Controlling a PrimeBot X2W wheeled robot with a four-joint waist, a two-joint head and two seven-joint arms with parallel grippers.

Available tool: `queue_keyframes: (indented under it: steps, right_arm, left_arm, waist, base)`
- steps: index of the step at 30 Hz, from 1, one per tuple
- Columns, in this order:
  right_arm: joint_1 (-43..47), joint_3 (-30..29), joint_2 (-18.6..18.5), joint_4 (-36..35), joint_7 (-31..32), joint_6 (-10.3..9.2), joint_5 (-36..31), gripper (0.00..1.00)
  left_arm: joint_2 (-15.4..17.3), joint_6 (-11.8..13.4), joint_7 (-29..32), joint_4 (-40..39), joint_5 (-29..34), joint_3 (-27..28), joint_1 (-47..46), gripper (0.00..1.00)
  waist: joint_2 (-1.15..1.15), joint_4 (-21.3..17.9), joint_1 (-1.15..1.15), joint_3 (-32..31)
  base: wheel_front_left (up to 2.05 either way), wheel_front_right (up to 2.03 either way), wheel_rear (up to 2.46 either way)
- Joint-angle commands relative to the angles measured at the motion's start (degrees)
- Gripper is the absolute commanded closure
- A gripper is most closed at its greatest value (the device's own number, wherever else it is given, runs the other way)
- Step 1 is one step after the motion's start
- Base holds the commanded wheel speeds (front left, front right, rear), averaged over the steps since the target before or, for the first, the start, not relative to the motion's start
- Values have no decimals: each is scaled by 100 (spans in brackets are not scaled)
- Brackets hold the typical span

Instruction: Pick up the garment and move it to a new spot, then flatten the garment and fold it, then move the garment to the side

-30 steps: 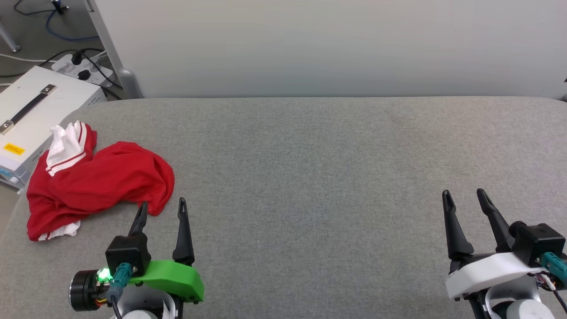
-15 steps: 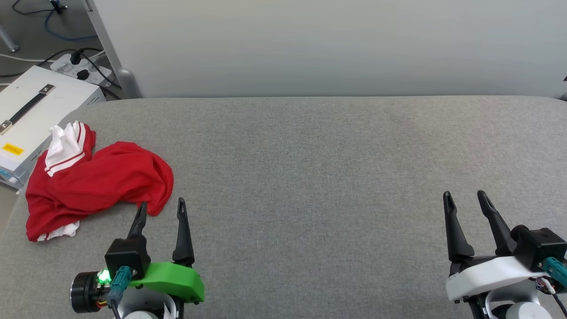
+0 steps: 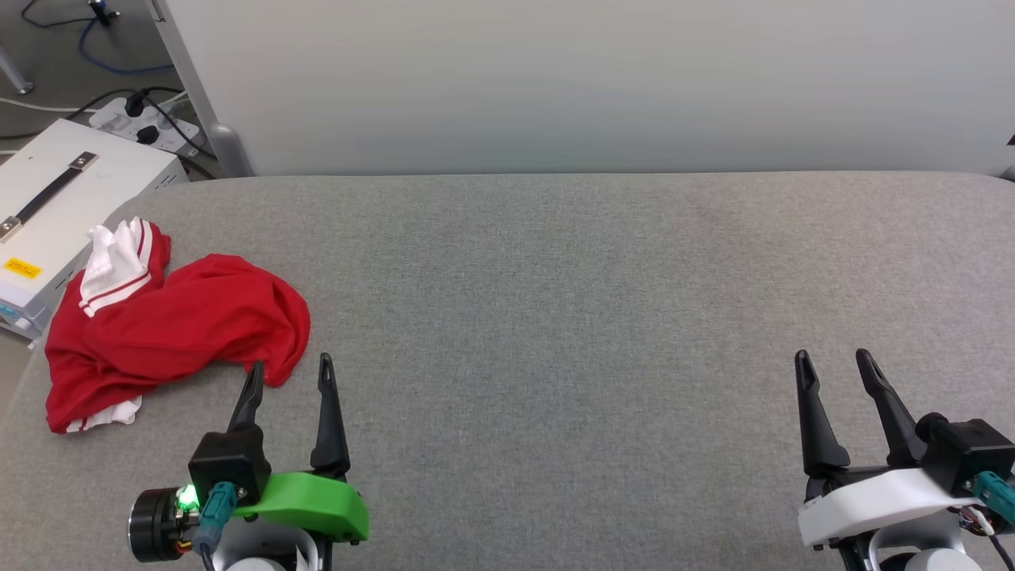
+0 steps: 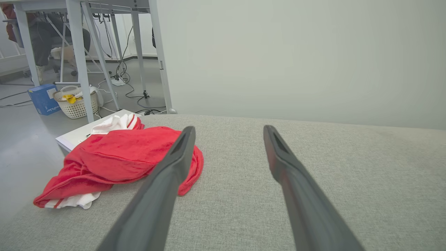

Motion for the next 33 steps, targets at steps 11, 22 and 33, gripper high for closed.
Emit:
queue_keyframes:
  steps: [11,22,33]
  right_arm:
    - [122,13,-8,88,-188,-4,53,0]
    - [185,68,-8,127,-315,-5,75,0]
    - [217,176,-9,77,-444,-5,92,0]
  left_arm:
    - [-24,42,-181,108,-96,-68,68,0]
    - [-26,83,-309,223,-153,-93,89,0]
    - [-29,154,-441,298,-271,-20,72,0]
  waist:
    - [26,14,0,3]
    - [28,123,0,-12]
    - [31,541,0,46]
  base:
    - [0,0,0]
    - [0,0,0]
    - [0,0,0]
